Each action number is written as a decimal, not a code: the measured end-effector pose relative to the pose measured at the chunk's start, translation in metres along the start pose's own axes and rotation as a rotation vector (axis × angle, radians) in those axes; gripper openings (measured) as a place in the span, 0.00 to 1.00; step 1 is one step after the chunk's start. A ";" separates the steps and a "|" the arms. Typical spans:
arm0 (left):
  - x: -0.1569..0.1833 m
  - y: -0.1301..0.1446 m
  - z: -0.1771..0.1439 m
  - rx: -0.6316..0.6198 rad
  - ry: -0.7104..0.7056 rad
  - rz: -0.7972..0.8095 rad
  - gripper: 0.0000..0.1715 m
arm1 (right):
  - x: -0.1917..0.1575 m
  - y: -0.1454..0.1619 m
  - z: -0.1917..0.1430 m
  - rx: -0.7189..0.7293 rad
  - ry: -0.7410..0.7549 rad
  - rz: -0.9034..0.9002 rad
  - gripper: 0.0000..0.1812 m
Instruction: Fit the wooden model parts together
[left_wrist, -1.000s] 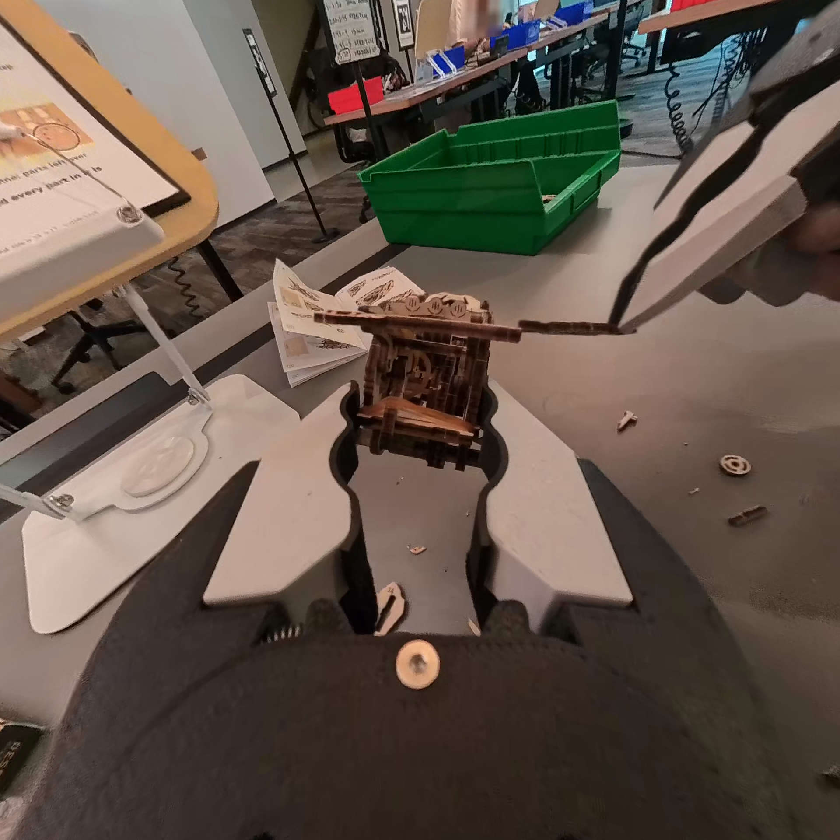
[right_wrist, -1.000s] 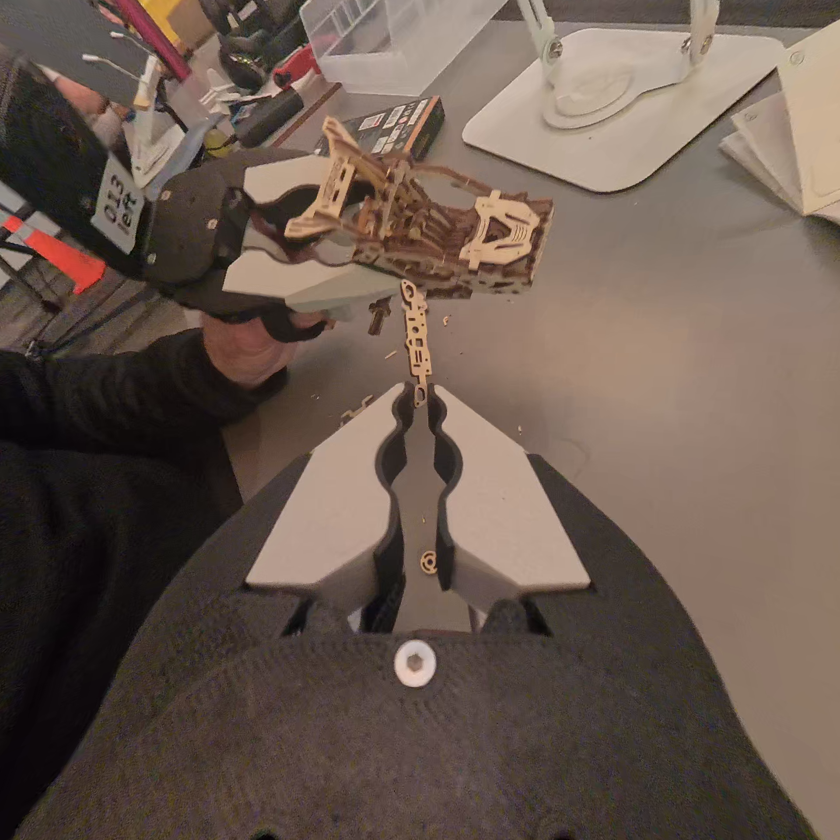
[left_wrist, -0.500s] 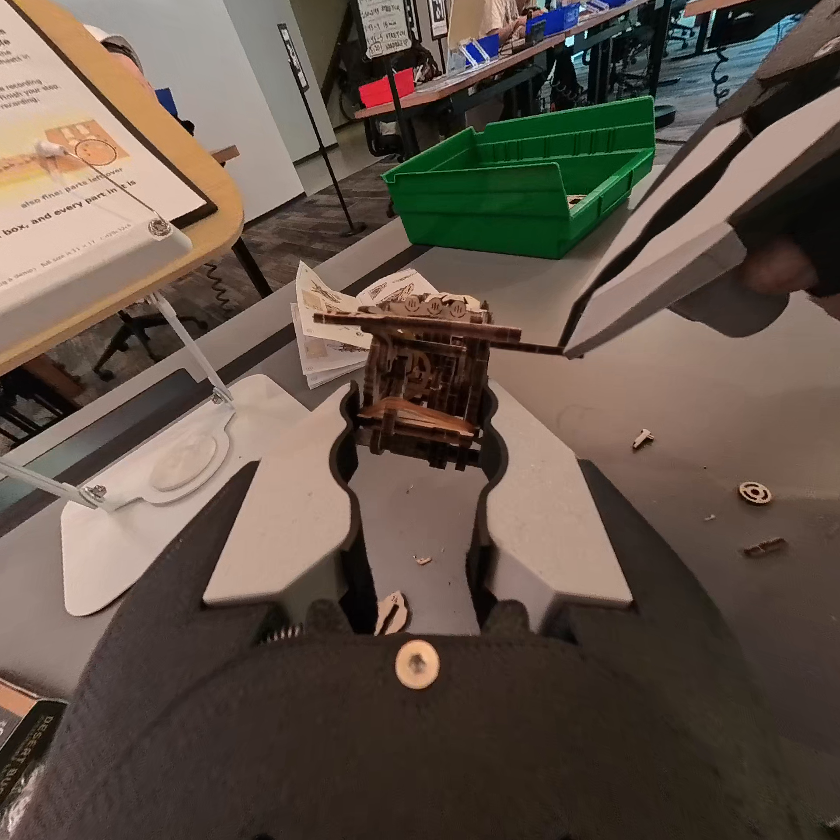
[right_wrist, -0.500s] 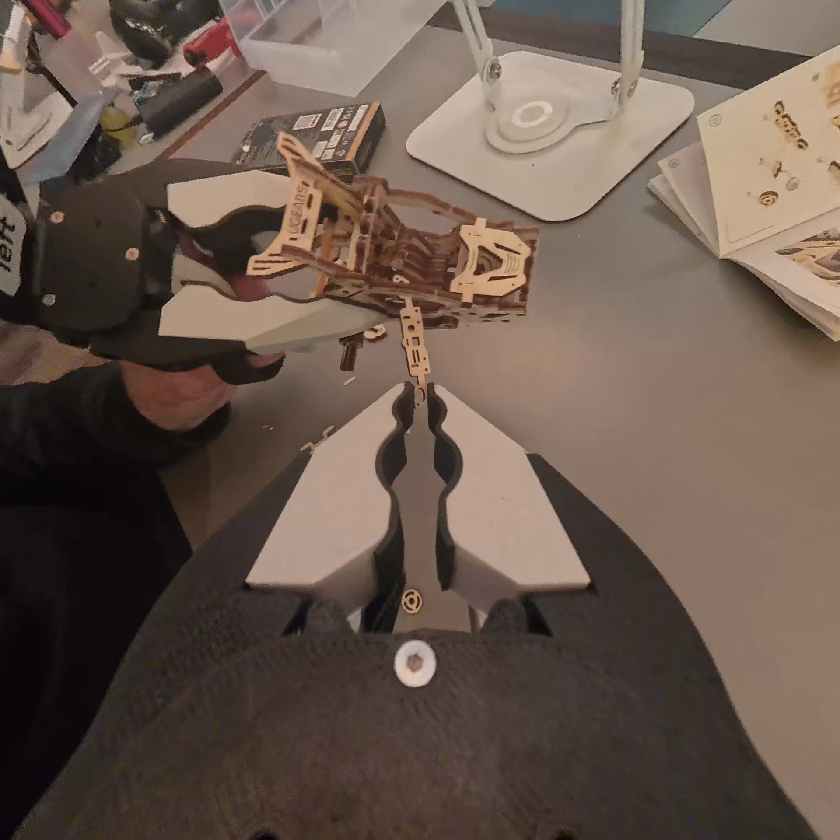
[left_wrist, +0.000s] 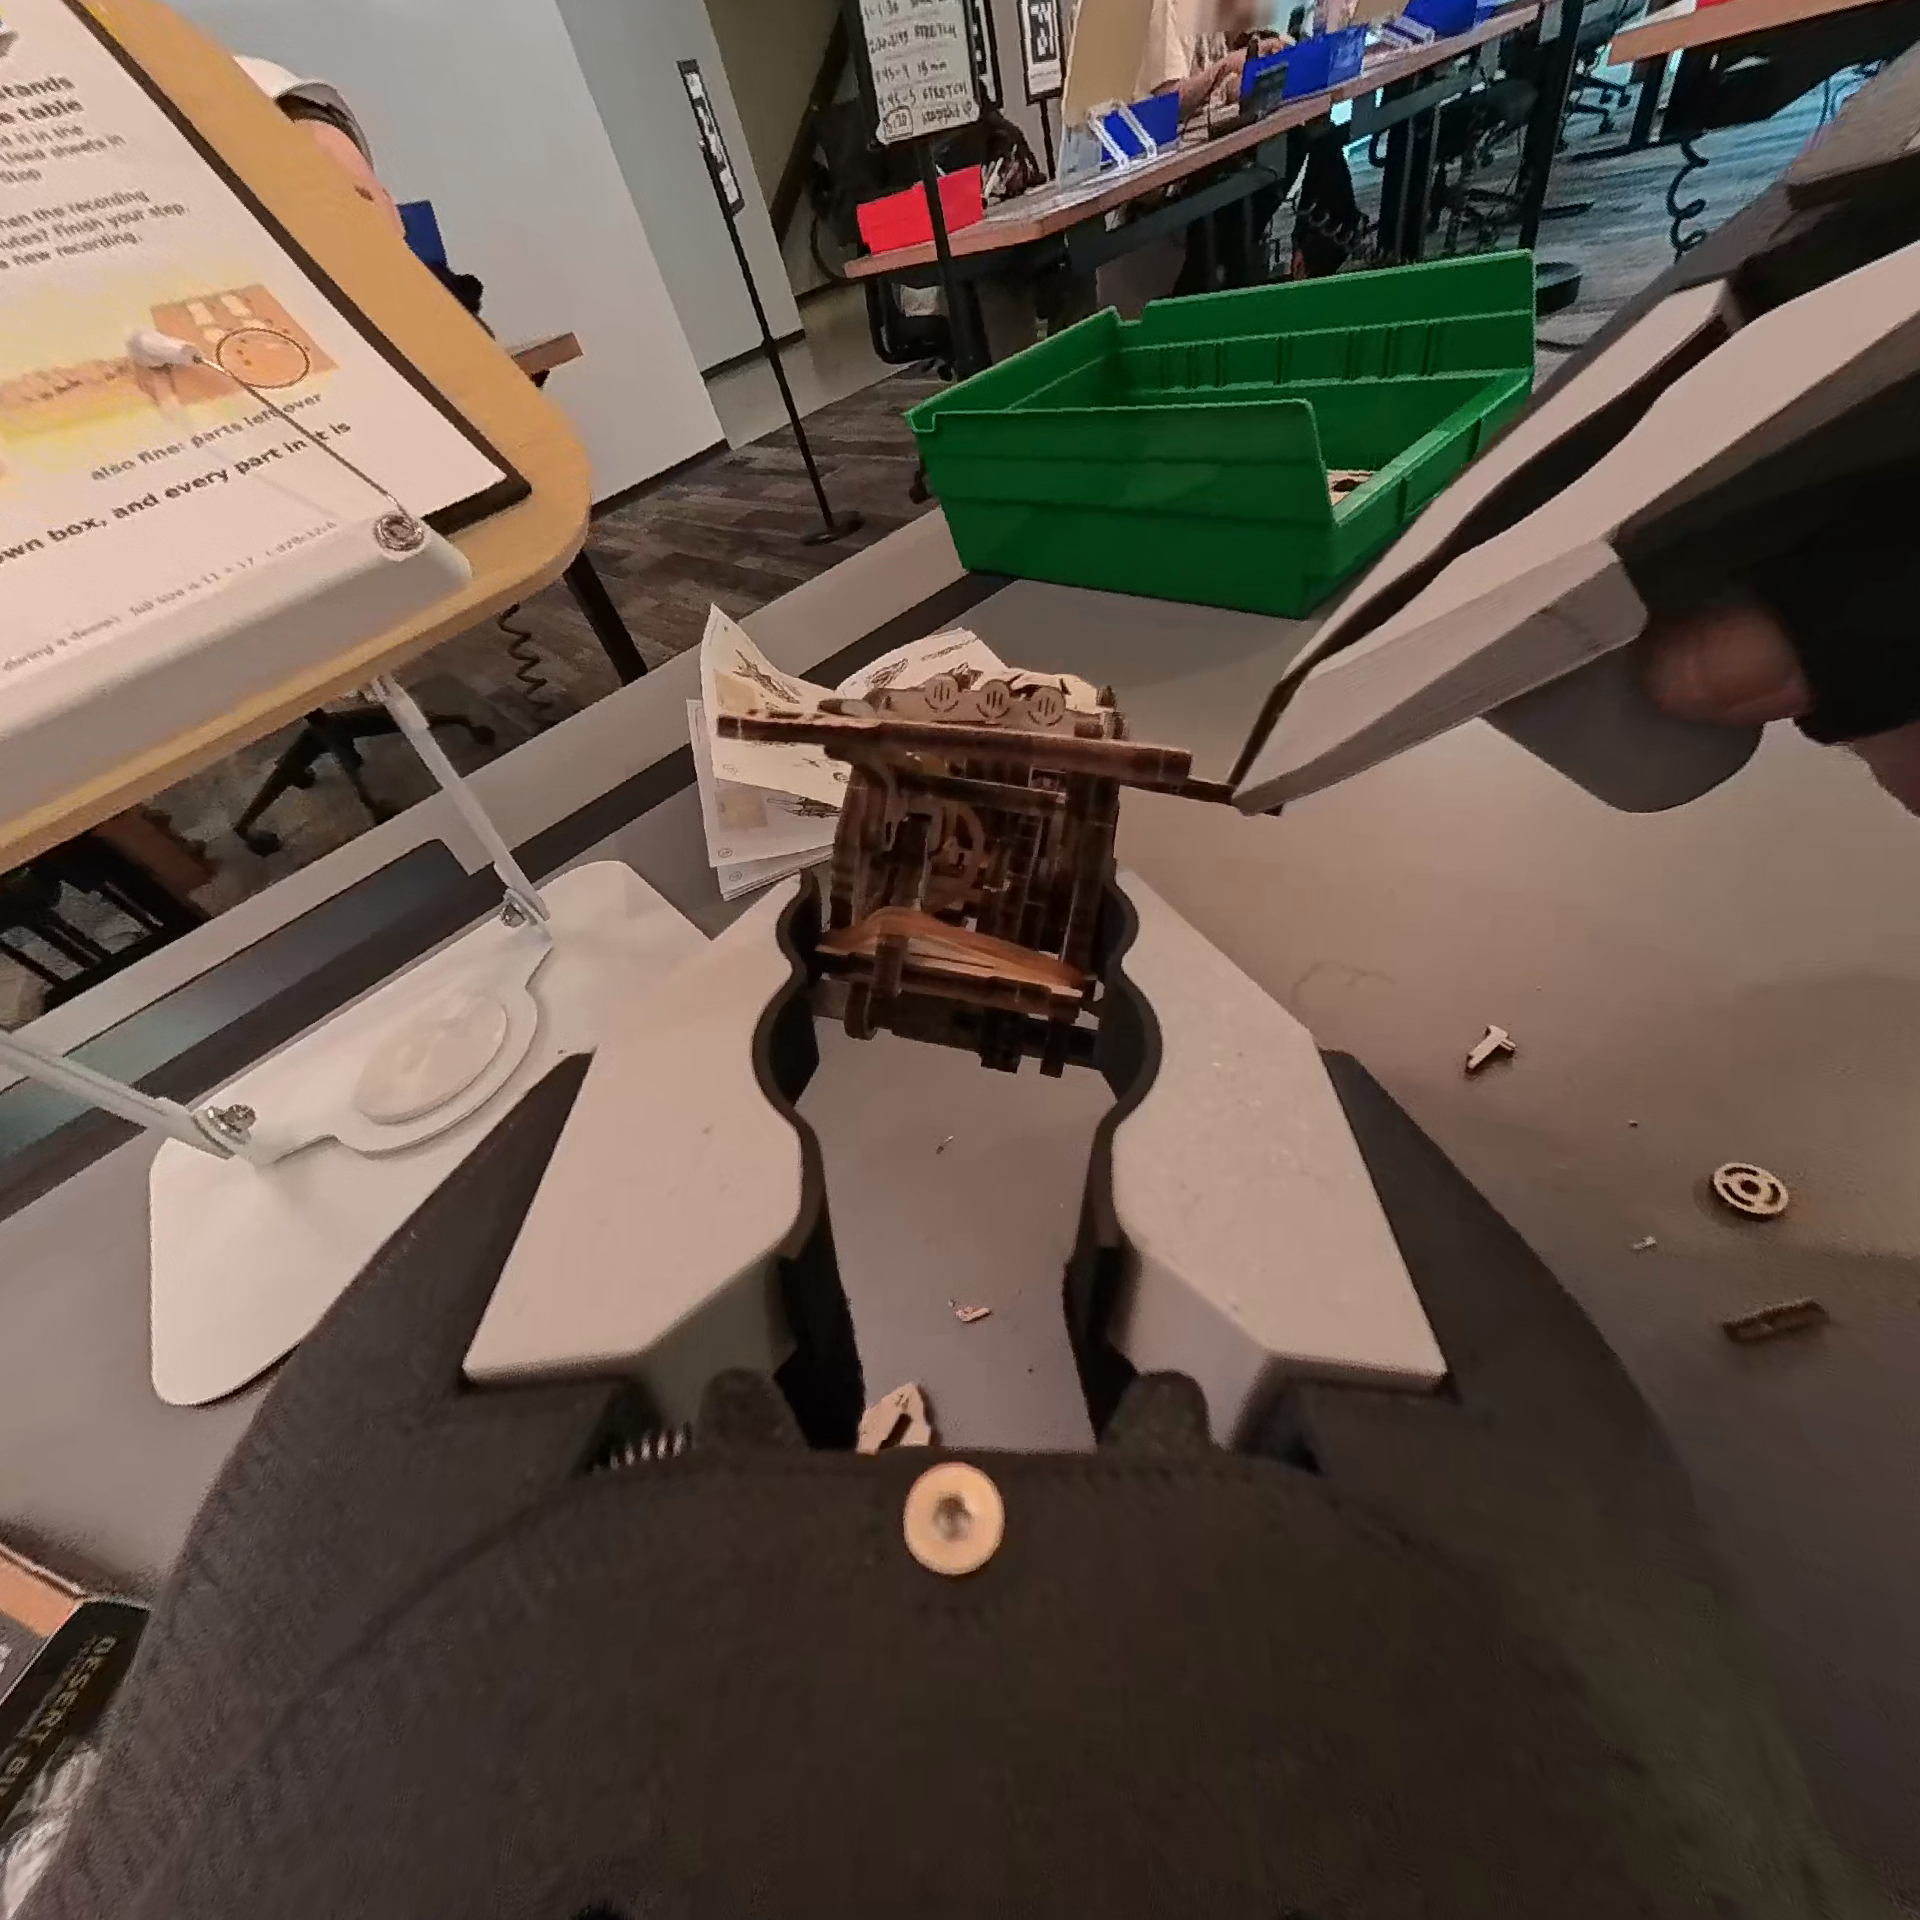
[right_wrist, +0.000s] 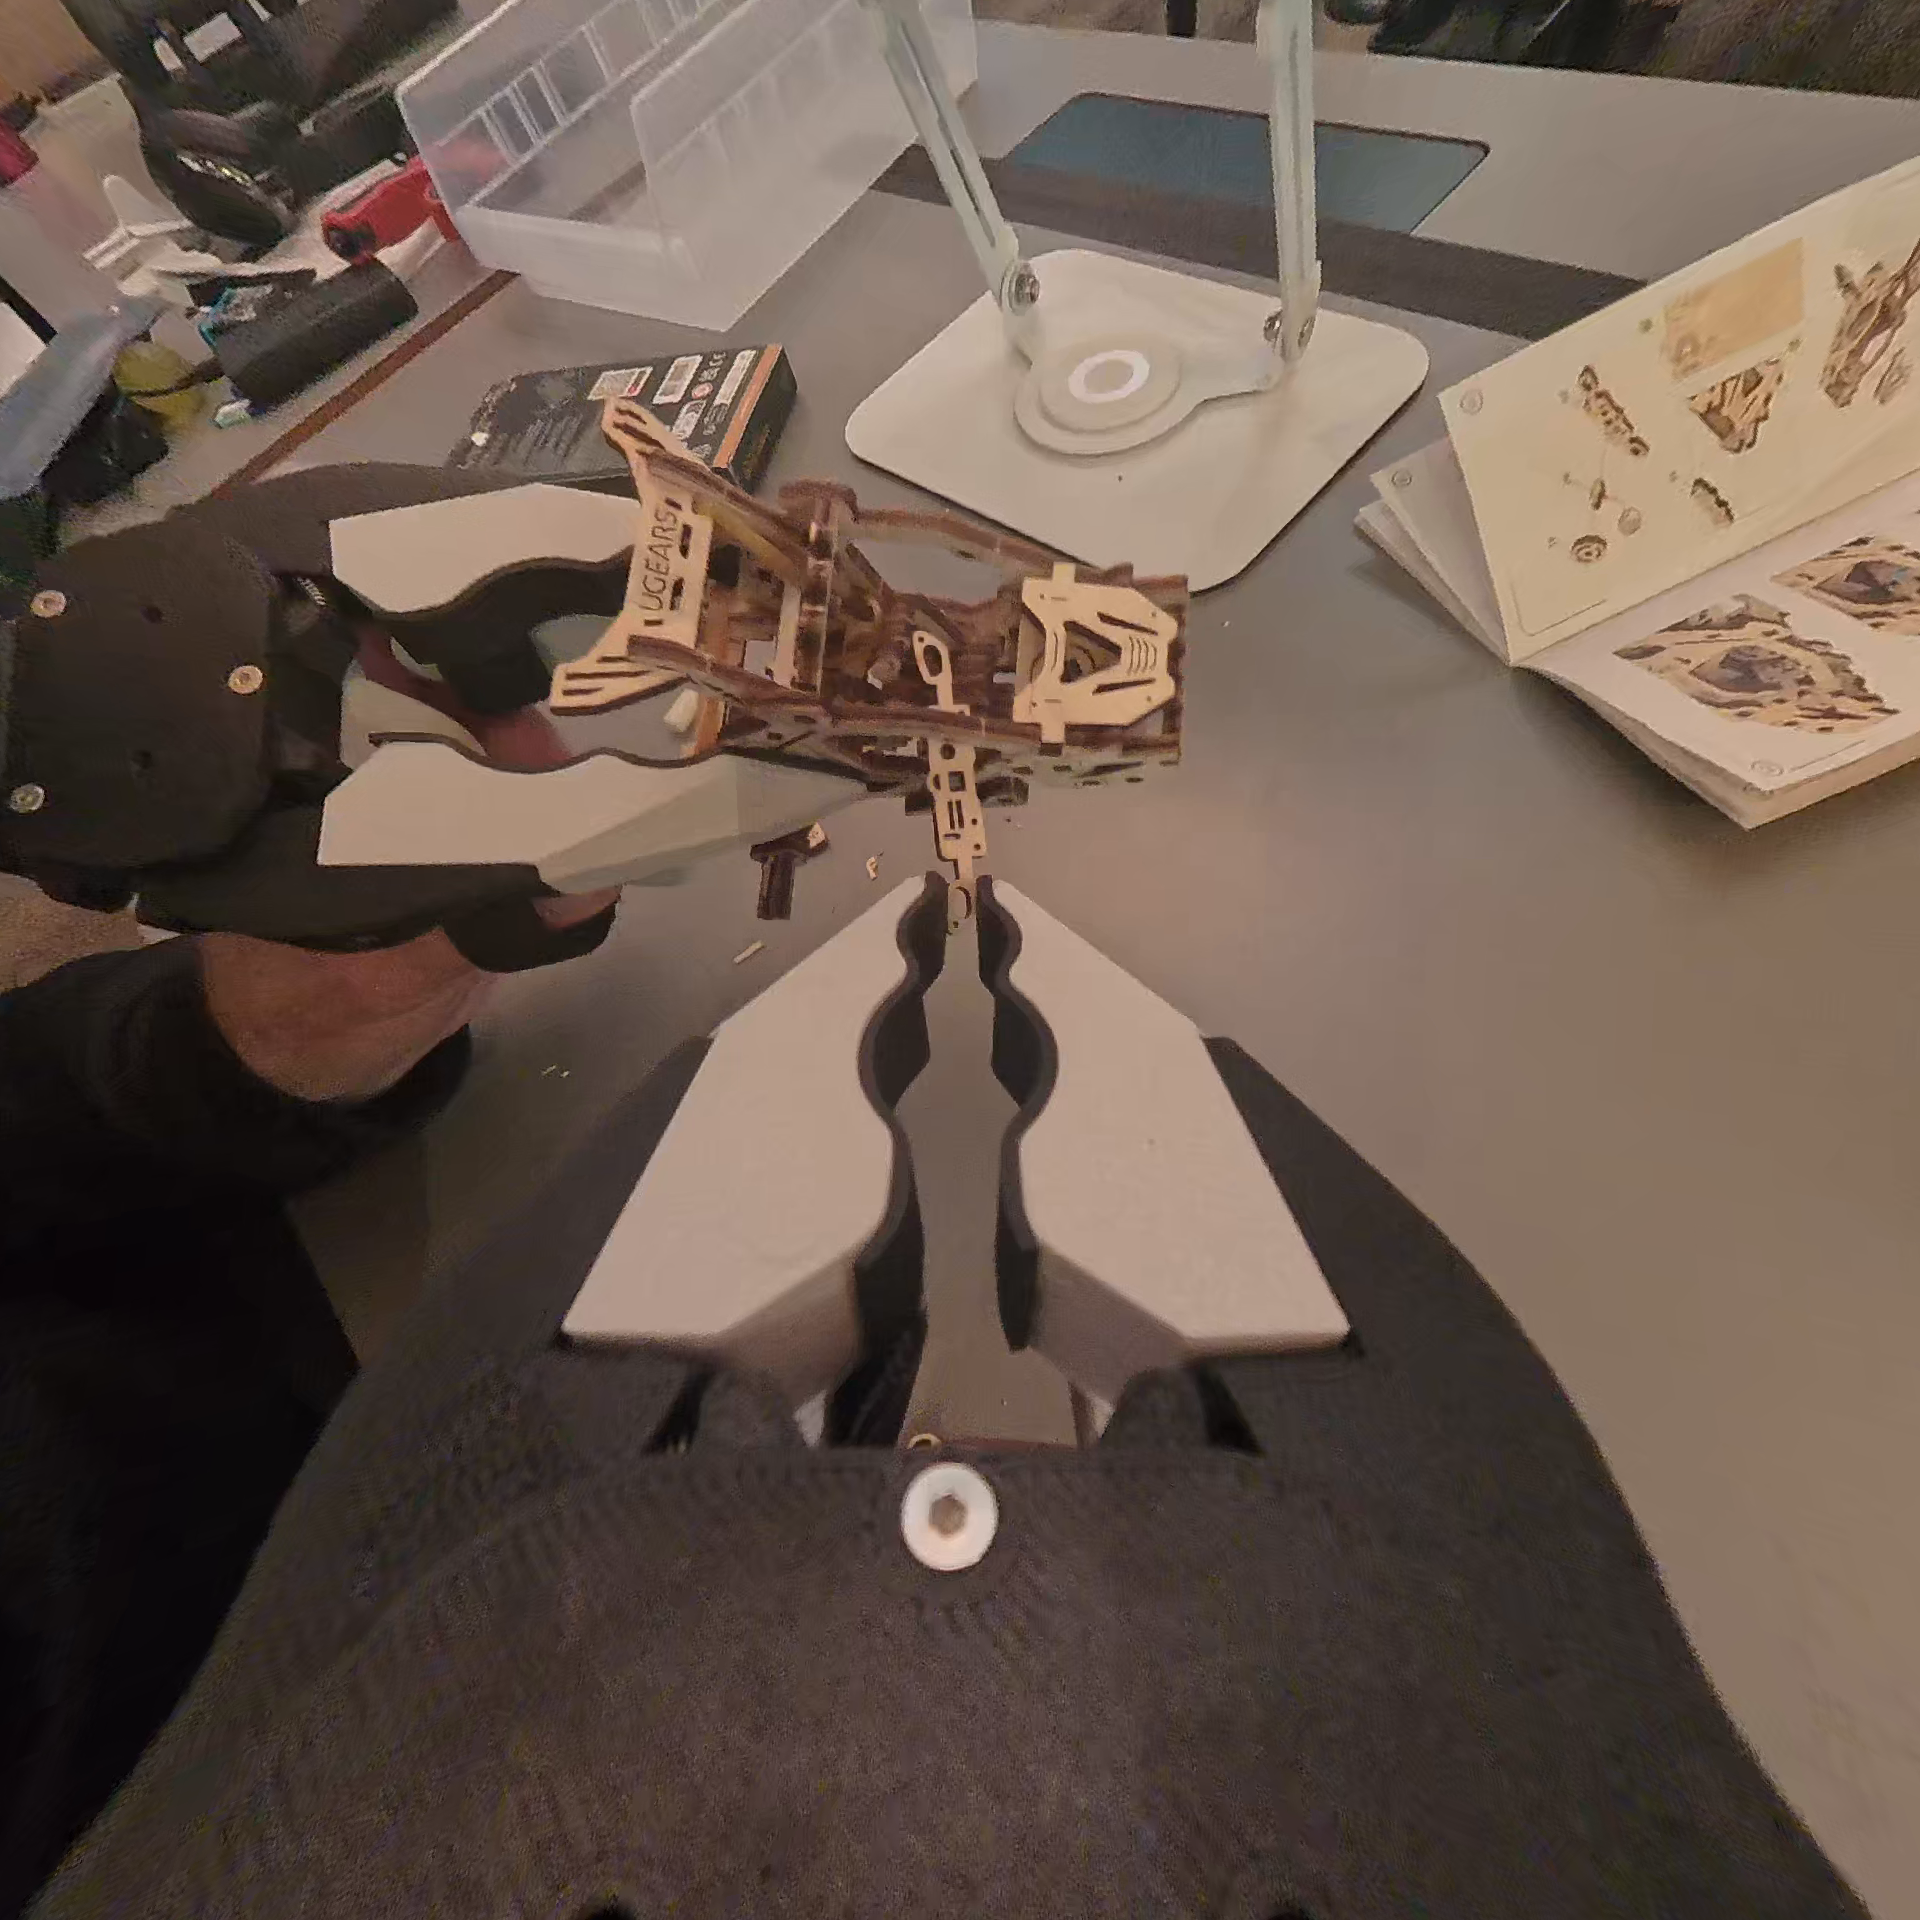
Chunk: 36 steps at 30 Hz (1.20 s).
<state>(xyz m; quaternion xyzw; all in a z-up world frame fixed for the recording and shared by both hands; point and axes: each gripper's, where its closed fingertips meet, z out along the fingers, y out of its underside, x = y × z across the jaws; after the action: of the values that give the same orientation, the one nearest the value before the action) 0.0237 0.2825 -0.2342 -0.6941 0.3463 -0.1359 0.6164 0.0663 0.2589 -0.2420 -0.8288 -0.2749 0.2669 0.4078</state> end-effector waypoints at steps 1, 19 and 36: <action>0.001 0.000 0.001 0.000 0.001 -0.001 0.28 | 0.000 -0.001 0.000 0.004 0.009 -0.008 0.02; 0.008 -0.002 0.003 -0.003 -0.022 0.109 0.29 | 0.003 -0.012 0.007 0.049 -0.101 0.207 0.01; 0.011 0.010 0.006 -0.026 0.037 0.006 0.28 | 0.008 -0.001 0.014 0.063 -0.215 0.411 0.03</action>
<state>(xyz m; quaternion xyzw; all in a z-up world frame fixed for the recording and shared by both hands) 0.0325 0.2801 -0.2471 -0.6982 0.3614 -0.1425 0.6013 0.0621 0.2724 -0.2506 -0.8211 -0.1336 0.4395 0.3389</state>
